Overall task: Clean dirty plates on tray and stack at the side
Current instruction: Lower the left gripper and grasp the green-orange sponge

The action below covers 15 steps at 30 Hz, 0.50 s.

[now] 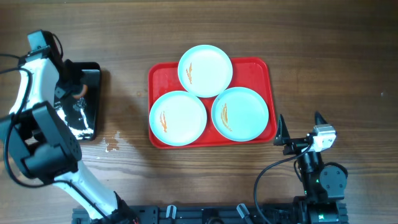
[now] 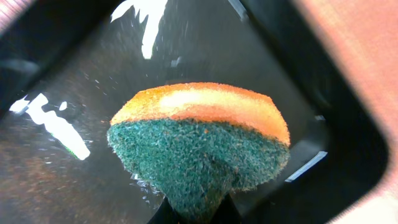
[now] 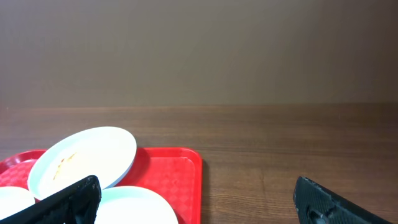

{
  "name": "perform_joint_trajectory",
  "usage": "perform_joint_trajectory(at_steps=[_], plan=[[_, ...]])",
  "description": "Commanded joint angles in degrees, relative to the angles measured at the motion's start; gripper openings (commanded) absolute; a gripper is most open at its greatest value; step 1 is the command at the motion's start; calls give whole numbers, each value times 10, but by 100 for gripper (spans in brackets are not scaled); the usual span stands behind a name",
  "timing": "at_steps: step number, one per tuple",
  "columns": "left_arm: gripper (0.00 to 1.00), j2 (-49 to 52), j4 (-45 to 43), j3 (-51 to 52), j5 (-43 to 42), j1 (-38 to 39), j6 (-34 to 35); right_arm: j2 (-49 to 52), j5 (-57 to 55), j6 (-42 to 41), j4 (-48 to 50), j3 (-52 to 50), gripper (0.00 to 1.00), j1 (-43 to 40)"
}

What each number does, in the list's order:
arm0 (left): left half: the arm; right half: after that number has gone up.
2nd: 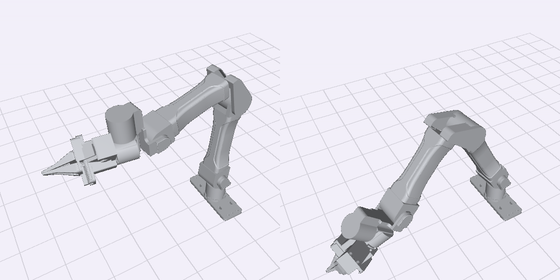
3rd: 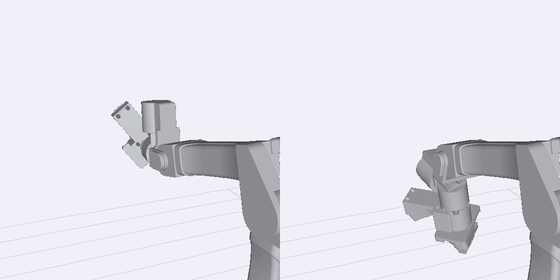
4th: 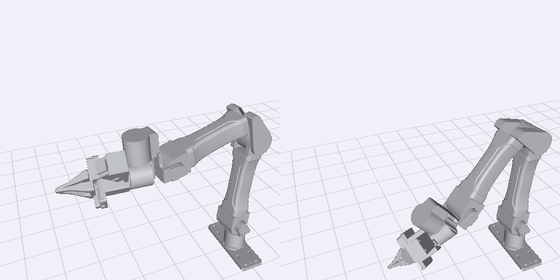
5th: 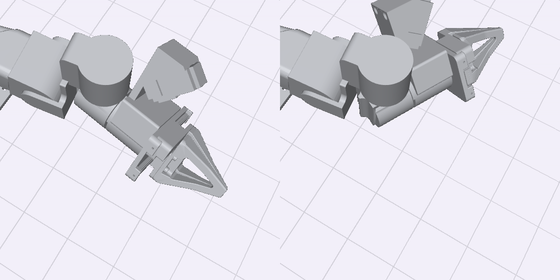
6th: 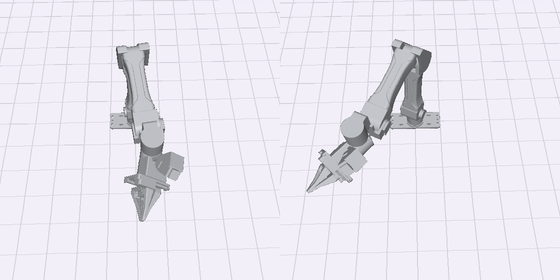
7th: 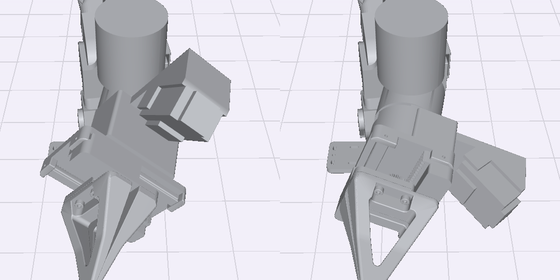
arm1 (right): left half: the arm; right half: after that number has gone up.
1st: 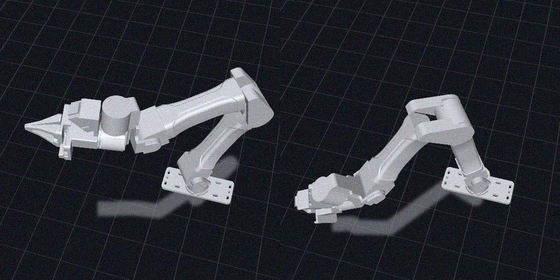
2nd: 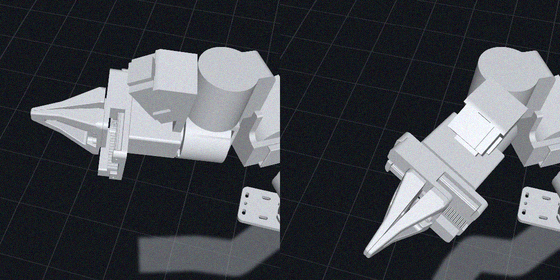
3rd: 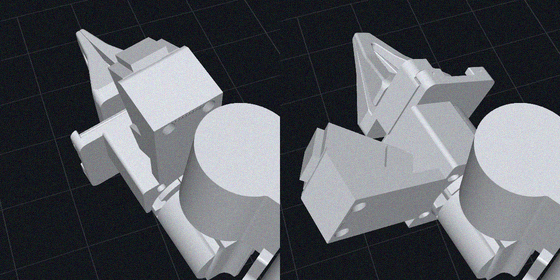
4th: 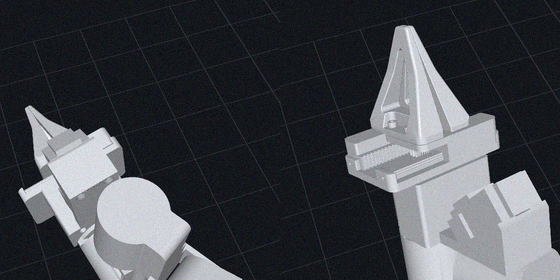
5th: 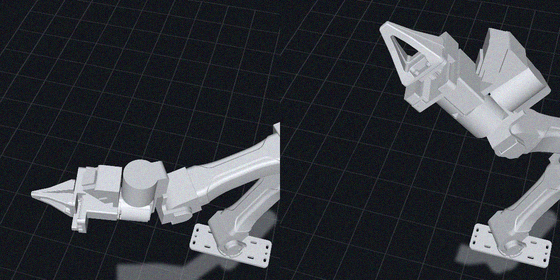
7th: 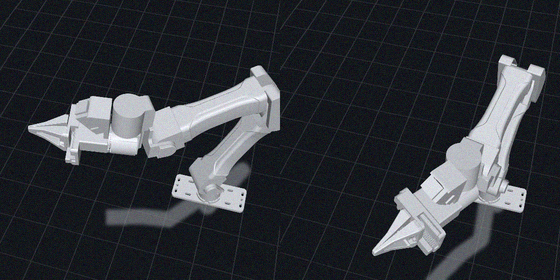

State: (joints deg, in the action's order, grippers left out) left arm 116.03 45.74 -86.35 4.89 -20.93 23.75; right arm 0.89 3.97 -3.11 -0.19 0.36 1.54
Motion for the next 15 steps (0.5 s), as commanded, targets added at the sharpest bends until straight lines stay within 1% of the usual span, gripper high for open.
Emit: perform_joint_trajectory(at_steps=[1,6,11,15], plan=[[4,25,3,10,10,-2,9,-5,-8,5,2,-1,100,-3],[4,-5,12,8,0,-2,10,-5,-8,5,2,-1,100,-3],[4,-73,3,8,-64,-2,9,-5,-8,5,2,0,100,-3],[4,-111,1,8,-72,-2,9,-5,-8,5,2,0,100,-3]])
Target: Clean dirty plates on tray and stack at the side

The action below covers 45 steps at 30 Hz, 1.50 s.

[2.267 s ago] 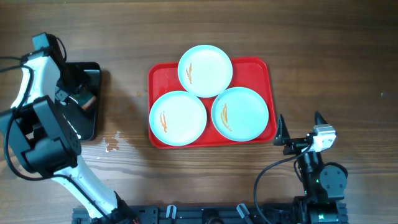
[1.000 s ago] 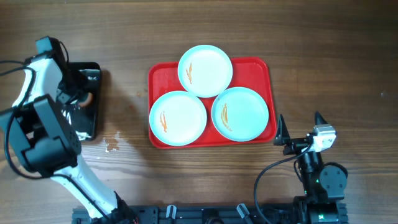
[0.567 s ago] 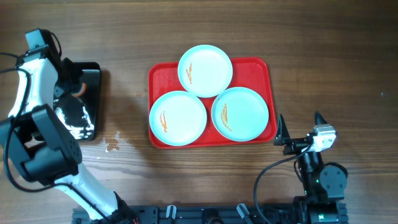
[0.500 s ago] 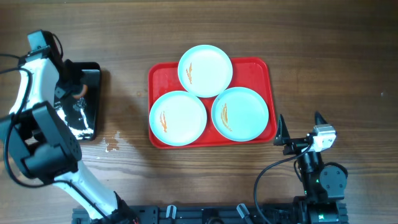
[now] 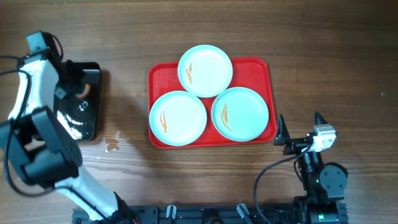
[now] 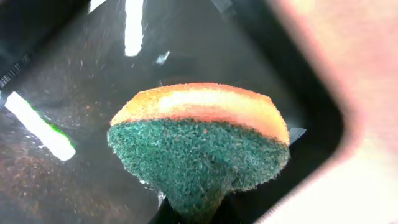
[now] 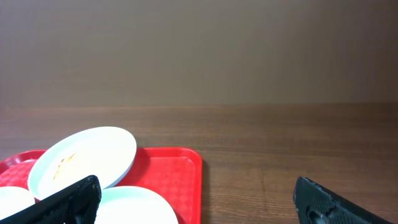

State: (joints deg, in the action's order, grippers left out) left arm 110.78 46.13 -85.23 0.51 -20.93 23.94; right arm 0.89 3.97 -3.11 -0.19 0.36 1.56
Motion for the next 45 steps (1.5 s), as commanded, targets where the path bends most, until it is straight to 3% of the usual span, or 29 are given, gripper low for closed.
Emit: perform_joint_trajectory(at_steps=[1,7,13,20,27,37,45], plan=[[4,-59,-3,-3,-24,-2,7,-5,-8,5,2,0,100,-3],[4,-15,-49,47,43,-3,7,-5,-8,5,2,-1,100,-3],[4,8,-57,62,38,-3,8,-5,-8,5,2,-1,100,-3],[4,-71,-60,50,-82,-25,8,-5,-8,5,2,-1,100,-3],[4,-141,-80,50,-198,-98,2,-5,-8,5,2,0,100,-3],[4,-140,-89,51,-416,-150,-98,-5,-8,5,2,-1,100,-3],[4,-141,-81,51,-418,-150,-146,-5,-8,5,2,-1,100,-3]])
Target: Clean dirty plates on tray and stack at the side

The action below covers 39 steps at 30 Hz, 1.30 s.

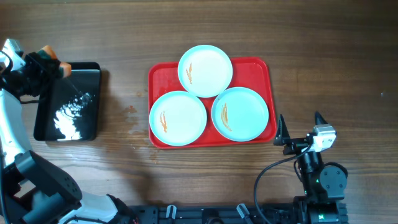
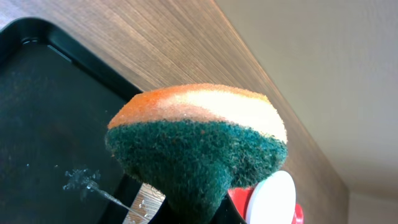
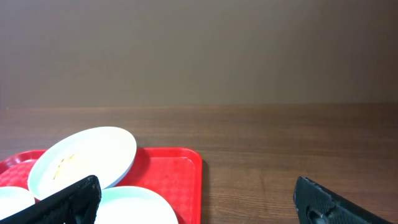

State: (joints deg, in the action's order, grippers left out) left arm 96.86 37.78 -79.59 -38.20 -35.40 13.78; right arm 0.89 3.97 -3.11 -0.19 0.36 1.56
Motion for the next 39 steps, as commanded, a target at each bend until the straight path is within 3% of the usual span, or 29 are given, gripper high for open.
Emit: perform_joint_trajectory(at_steps=[1,9,36,39], plan=[[4,-2,3,-6,-31,-5,-44,-5,-8,5,2,-1,100,-3],[4,-21,13,-6,88,-4,-46,-5,-8,5,2,-1,100,-3],[4,-85,10,-3,128,-1,-47,-5,-8,5,2,-1,100,-3],[4,-72,-7,27,175,2,-46,-5,-8,5,2,-1,100,-3]])
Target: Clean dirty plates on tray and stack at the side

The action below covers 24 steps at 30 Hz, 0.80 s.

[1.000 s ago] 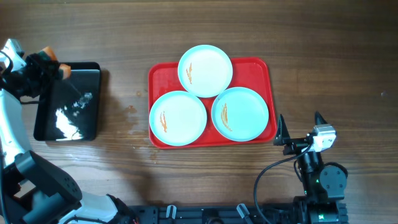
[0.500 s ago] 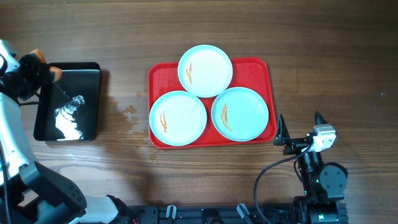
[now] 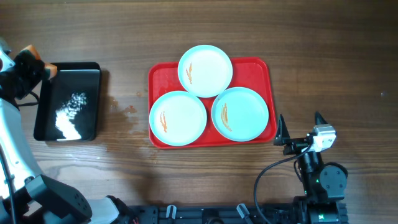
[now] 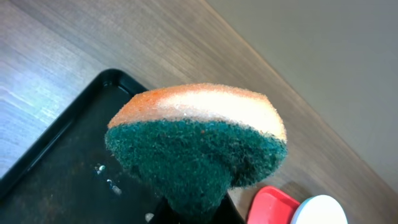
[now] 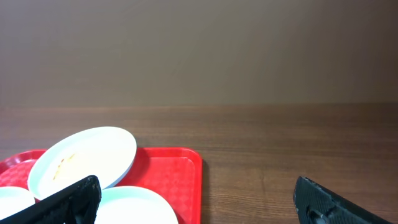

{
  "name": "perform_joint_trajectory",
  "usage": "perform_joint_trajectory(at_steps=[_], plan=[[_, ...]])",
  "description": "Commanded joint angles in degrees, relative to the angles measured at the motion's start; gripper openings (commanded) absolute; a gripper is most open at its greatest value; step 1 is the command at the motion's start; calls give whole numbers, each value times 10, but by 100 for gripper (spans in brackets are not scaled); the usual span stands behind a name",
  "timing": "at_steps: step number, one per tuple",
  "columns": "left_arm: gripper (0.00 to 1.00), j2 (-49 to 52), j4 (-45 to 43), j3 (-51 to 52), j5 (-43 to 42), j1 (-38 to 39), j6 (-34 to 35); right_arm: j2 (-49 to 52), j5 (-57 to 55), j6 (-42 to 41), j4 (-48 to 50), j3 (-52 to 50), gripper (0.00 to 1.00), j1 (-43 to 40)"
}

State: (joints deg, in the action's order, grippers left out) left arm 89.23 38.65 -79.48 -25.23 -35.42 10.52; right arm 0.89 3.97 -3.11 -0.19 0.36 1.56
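Three white plates streaked with orange sauce lie on a red tray (image 3: 268,74): one at the back (image 3: 205,70), one front left (image 3: 178,117), one front right (image 3: 240,113). My left gripper (image 3: 32,63) is shut on an orange and green sponge (image 4: 196,146), held above the far left corner of the black tray (image 3: 45,121). My right gripper (image 3: 300,123) stands open by the red tray's near right corner, nothing between its fingers.
The black tray (image 4: 56,180) holds a film of water that glints white. Small drops and a wet patch mark the wood (image 3: 127,112) between the black tray and the red tray.
My left gripper has shifted a little further left with the sponge, now off the black tray's far left corner. The right arm is unmoved.
My left gripper held the sponge down in the wet black tray at first and half a second later. Then it held the sponge above the tray's far left corner. Now it is slightly further left. The plates and right arm stayed put.
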Motion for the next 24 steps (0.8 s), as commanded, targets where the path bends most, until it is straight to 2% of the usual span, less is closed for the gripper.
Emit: perform_joint_trajectory(at_steps=[1,3,7,13,19,24], plan=[[4,13,-26,41,58,3,-11,-5,-8,5,2,-1,100,-3],[4,37,-54,76,58,3,6,-5,-8,5,2,-1,100,-3],[4,54,-57,87,56,3,19,-5,-8,5,2,0,100,-3],[4,-16,-51,51,37,3,19,-5,-8,5,2,-1,100,-3],[4,-120,-112,48,37,3,13,-5,-8,5,2,0,100,-3],[4,-97,-106,60,43,3,1,-5,-8,5,2,-1,100,-3]])
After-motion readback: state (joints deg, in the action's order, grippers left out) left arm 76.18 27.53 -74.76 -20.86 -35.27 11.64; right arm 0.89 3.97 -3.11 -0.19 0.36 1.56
